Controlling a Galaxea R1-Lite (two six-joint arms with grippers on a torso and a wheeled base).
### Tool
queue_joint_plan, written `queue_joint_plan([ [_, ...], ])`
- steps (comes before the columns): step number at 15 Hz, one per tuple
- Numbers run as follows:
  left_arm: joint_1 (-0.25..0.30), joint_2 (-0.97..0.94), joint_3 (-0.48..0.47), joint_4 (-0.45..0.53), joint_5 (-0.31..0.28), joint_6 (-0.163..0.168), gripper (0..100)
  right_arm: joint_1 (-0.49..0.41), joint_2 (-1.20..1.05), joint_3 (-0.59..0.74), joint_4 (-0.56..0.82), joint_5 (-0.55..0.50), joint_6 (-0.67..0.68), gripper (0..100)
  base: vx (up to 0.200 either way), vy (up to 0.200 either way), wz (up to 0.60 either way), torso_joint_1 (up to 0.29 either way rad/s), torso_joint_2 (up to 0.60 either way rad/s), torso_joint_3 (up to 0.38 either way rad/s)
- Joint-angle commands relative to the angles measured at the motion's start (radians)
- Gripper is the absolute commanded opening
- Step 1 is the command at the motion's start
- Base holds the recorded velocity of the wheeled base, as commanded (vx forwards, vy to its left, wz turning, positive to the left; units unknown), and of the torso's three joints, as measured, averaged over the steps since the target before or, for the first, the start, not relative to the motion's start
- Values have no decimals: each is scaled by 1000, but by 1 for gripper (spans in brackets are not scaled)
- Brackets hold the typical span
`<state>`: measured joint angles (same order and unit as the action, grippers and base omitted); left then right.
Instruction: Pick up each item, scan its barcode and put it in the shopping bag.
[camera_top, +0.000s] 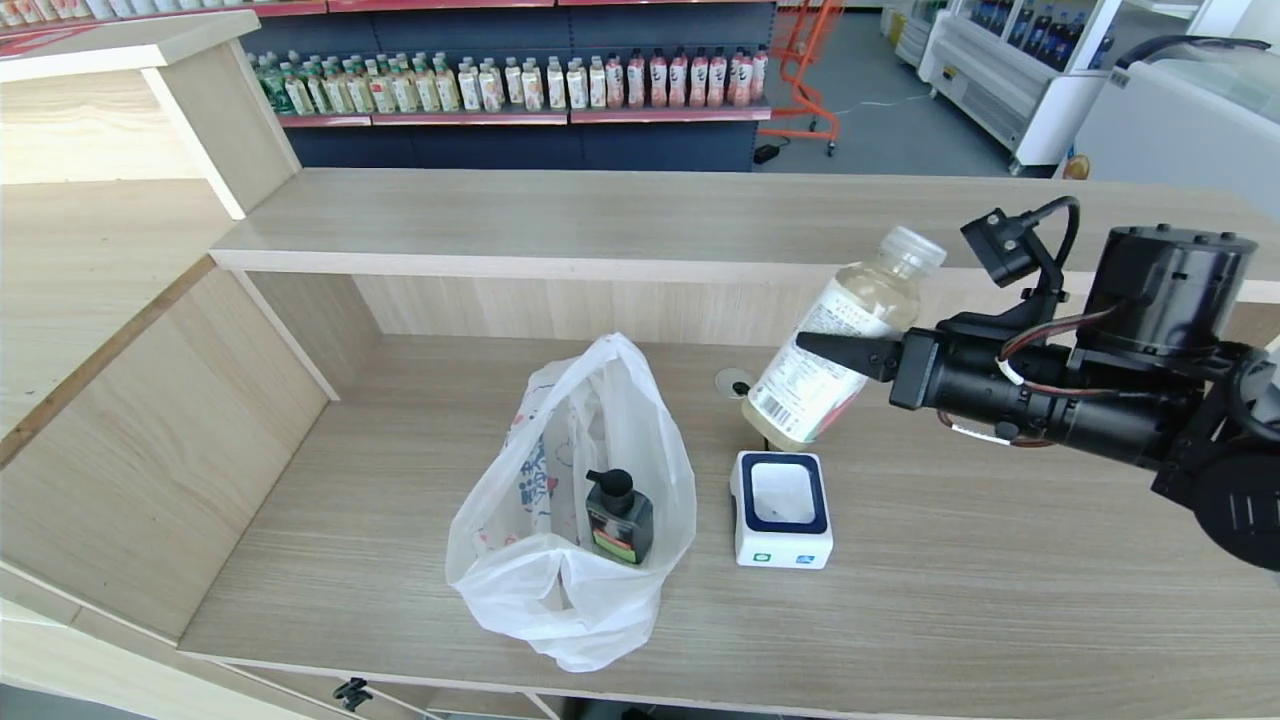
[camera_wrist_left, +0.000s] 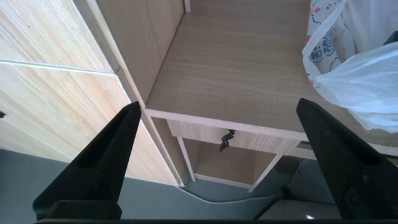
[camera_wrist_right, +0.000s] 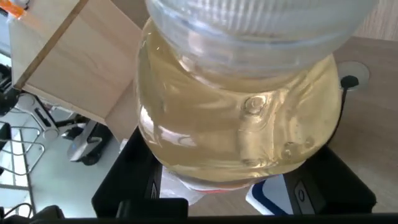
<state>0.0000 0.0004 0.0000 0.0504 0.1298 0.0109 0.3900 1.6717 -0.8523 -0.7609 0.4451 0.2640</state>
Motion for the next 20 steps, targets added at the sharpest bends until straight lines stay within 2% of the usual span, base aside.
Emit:
queue_joint_plan([
  [1,0,0,0,0,1,0,100,64,105,-71,-5,-45,11,0,0,0,0,0,0,0],
  [9,0,0,0,0,1,0,100,110,419,-323,-6,-71,0,0,0,0,0,0,0,0],
  [14,0,0,0,0,1,0,100,148,597,-530,0,-108,-112,0,0,0,0,0,0,0],
  [20,0,1,0,0,1,0,100,184,704,-573,-11,-105,-275,0,0,0,0,0,0,0],
])
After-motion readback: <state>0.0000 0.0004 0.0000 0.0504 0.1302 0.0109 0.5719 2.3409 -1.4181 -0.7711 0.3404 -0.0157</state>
